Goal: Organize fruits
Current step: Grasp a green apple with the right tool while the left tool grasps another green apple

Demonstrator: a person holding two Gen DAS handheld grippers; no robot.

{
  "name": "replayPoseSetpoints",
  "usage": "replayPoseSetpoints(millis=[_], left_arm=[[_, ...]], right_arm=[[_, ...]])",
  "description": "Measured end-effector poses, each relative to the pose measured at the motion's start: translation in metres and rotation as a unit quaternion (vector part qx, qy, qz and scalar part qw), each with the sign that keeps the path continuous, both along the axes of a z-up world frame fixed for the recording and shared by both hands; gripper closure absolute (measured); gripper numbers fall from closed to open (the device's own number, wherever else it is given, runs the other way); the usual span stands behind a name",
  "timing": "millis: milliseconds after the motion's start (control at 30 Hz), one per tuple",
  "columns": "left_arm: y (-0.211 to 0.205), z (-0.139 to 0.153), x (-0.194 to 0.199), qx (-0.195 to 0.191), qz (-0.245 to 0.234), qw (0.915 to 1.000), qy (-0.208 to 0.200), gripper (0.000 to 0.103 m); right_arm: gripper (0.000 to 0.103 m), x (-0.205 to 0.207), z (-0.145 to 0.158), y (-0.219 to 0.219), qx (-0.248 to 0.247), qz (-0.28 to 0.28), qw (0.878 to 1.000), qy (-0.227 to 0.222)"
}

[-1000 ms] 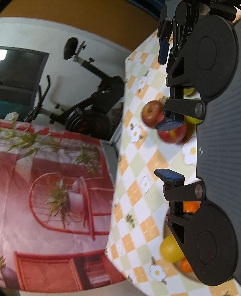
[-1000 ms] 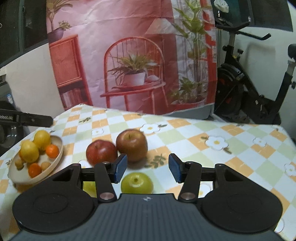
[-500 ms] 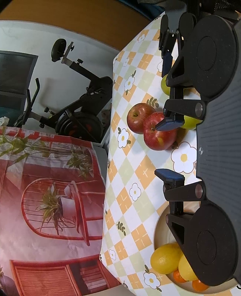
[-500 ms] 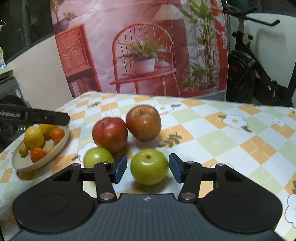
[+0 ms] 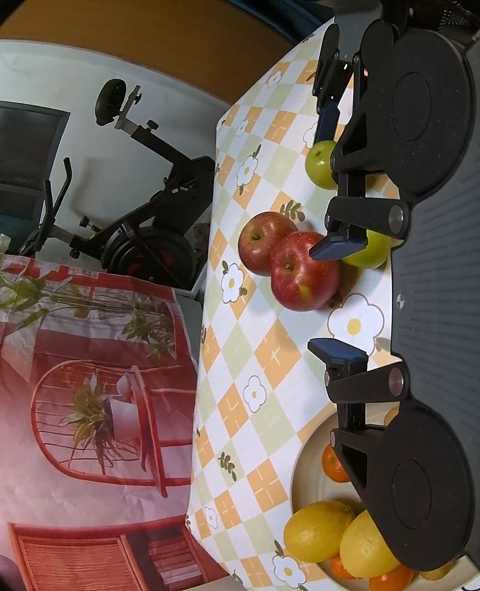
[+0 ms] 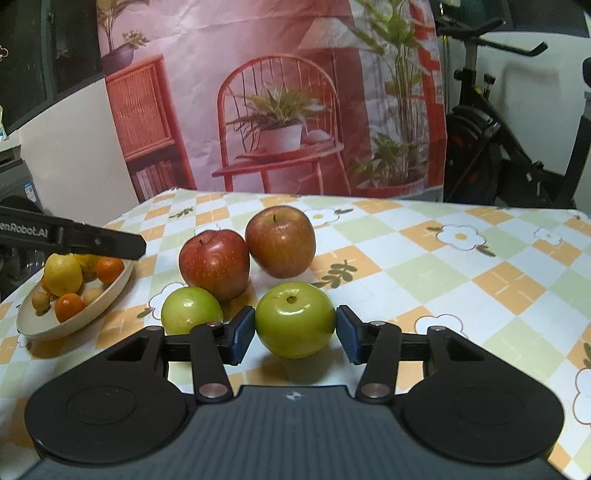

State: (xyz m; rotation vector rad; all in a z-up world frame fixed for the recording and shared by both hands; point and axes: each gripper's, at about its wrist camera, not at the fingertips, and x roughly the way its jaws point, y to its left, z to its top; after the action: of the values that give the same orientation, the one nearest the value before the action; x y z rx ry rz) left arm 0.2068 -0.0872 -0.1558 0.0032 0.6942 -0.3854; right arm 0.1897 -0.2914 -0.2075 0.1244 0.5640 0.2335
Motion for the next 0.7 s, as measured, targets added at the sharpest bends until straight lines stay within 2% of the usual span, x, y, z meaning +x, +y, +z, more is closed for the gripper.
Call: replayPoseSetpoints(millis=[133, 700], left_arm=[[-0.0022, -0.0033, -0.0007, -0.002, -0.005, 1.0, 0.005, 0.053], [-0.0073, -0.0109, 0.0011, -0.003, -0.019, 0.9997, 0.017, 0.049]], right_arm=[[0.052, -0.0051, 0.0017, -0.0038, 0.007, -0.014, 1.0, -0.014], [0.052, -0.0053, 0.0002, -0.0081, 0.018, -0.025, 0.999, -0.014]])
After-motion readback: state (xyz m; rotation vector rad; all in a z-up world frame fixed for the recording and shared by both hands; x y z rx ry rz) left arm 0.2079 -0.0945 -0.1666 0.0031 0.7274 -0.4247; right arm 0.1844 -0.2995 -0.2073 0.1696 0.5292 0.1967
